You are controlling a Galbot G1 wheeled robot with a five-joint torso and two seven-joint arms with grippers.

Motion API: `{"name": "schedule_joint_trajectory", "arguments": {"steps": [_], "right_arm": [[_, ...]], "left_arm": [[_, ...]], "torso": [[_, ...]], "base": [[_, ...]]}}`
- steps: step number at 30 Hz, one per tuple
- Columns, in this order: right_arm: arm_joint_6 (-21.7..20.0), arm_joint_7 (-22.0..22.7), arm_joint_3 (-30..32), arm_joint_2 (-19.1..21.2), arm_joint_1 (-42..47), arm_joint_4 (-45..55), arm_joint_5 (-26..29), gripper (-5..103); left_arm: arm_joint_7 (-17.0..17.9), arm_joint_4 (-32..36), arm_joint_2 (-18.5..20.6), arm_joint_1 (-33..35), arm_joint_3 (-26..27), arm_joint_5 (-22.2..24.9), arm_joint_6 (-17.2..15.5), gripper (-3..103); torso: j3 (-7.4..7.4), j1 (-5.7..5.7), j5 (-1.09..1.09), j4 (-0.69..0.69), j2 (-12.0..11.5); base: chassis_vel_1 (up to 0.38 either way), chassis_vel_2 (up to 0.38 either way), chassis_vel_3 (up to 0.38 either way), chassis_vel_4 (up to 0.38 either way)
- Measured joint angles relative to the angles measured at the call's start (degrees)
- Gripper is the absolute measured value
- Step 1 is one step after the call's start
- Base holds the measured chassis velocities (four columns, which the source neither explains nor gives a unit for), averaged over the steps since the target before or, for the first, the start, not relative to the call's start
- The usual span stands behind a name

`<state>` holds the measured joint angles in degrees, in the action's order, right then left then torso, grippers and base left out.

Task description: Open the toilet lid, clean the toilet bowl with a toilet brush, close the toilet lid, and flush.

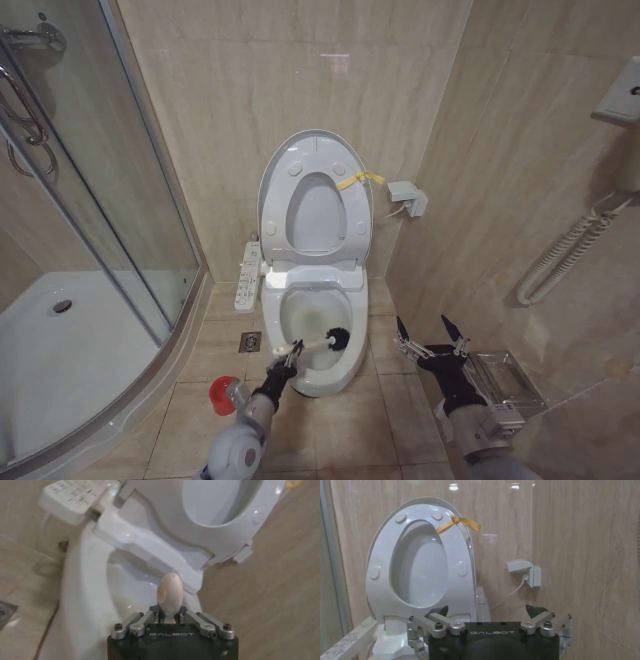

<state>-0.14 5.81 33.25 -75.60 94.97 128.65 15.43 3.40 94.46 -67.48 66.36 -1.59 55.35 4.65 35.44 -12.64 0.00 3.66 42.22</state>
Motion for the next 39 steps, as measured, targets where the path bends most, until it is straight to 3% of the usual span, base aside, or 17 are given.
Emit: {"name": "schedule_joint_trajectory", "arguments": {"steps": [7,12,15,16,18,21,26,39], "right_arm": [[0.00,0.00,0.00,0.00,0.00,0.00,0.00,100],[0.00,0.00,-0.01,0.00,0.00,0.00,0.00,100],[0.00,0.00,0.00,0.00,0.00,0.00,0.00,100],[0.00,0.00,0.00,0.00,0.00,0.00,0.00,100],[0.00,0.00,0.00,0.00,0.00,0.00,0.00,100],[0.00,0.00,0.00,0.00,0.00,0.00,0.00,100],[0.00,0.00,0.00,0.00,0.00,0.00,0.00,100],[0.00,0.00,-0.01,0.00,0.00,0.00,0.00,100]], "left_arm": [[-1.07,-1.37,0.17,-0.85,0.76,-2.18,1.17,18],[-4.62,-3.60,1.05,-3.50,1.27,-4.50,2.82,18],[-12.73,-9.53,0.09,-7.92,1.25,-7.25,7.21,18],[-12.73,-9.53,0.09,-7.92,1.25,-7.25,7.21,18],[-17.50,-13.43,-0.64,-10.95,0.73,-7.85,8.35,18],[-19.99,-15.10,-1.18,-13.10,0.18,-6.88,8.27,18],[-19.65,-12.04,-0.58,-13.46,0.41,-6.43,8.19,18],[-19.64,-9.94,-0.36,-8.97,3.52,-13.91,11.82,18]], "torso": [[0.01,0.00,-0.02,0.03,0.00],[0.01,0.00,-0.01,0.01,0.00],[0.01,-0.01,-0.01,0.01,0.00],[0.01,-0.01,-0.01,0.01,0.00],[0.01,-0.01,-0.01,0.02,-0.01],[0.01,-0.01,-0.01,0.02,-0.01],[0.01,-0.01,0.00,0.01,0.00],[0.01,-0.01,-0.01,0.03,0.00]], "base": [[0.000,0.000,0.000,0.000],[0.000,0.000,0.000,0.000],[0.000,0.000,0.000,0.000],[0.000,0.000,0.000,0.000],[0.000,0.000,0.000,0.000],[0.000,0.000,0.000,0.000],[0.000,0.000,0.000,0.000],[0.000,0.000,0.000,0.000]]}}
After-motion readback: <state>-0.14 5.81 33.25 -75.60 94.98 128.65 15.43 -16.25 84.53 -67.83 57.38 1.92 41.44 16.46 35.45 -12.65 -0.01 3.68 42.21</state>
